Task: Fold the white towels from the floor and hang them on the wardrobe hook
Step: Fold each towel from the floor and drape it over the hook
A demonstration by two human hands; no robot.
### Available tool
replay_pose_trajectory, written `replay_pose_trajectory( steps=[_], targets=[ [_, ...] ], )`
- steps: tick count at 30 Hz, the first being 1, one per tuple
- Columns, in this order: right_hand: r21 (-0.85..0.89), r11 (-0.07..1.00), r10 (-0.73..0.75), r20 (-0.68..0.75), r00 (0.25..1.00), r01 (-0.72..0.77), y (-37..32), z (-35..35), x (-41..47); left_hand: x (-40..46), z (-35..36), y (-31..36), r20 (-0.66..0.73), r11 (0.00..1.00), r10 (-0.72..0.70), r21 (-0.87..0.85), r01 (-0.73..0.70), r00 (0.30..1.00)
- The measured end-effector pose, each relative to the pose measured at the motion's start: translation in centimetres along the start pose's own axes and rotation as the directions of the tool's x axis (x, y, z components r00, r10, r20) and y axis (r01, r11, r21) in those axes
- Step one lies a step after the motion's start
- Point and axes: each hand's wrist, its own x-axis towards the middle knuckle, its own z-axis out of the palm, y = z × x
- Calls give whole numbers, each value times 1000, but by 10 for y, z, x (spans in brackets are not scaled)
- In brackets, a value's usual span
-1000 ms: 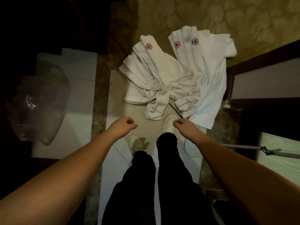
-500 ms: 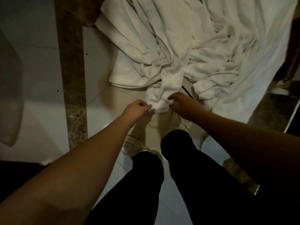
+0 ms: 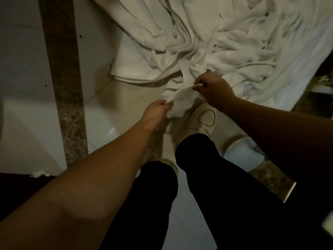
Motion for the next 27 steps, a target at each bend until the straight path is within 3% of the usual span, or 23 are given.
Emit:
replay_pose_trajectory(
  steps=[4, 6, 8, 12, 18, 22, 27],
  targets=[
    [205, 974, 123, -101, 987, -100, -26, -25, -30, -50, -19, 30, 132, 958, 10, -285, 29, 991],
    [355, 915, 228, -61, 972, -193, -50, -36, -47, -76, -29, 51, 165, 913, 50, -408, 22, 985],
    [364, 919, 186, -67, 980, -150, -76, -45, -68, -103, -36, 76, 180, 868, 86, -497, 15, 980],
    [358, 934, 29, -98, 995, 8, -123, -66, -99, -155, -43, 125, 171, 853, 157, -520, -46, 973],
    [390, 920, 130, -207, 970, -40, -165, -137, -117, -232, -48, 188, 150, 820, 245, -560, -122, 958],
    [441, 894, 161, -155, 975, -78, -192, -199, -143, -286, -61, 229, 37, 807, 313, -538, -245, 949],
    [577, 817, 133, -196, 971, 4, -244, -297, -189, -380, -82, 291, -47, 763, 433, -513, -393, 900]
  ],
)
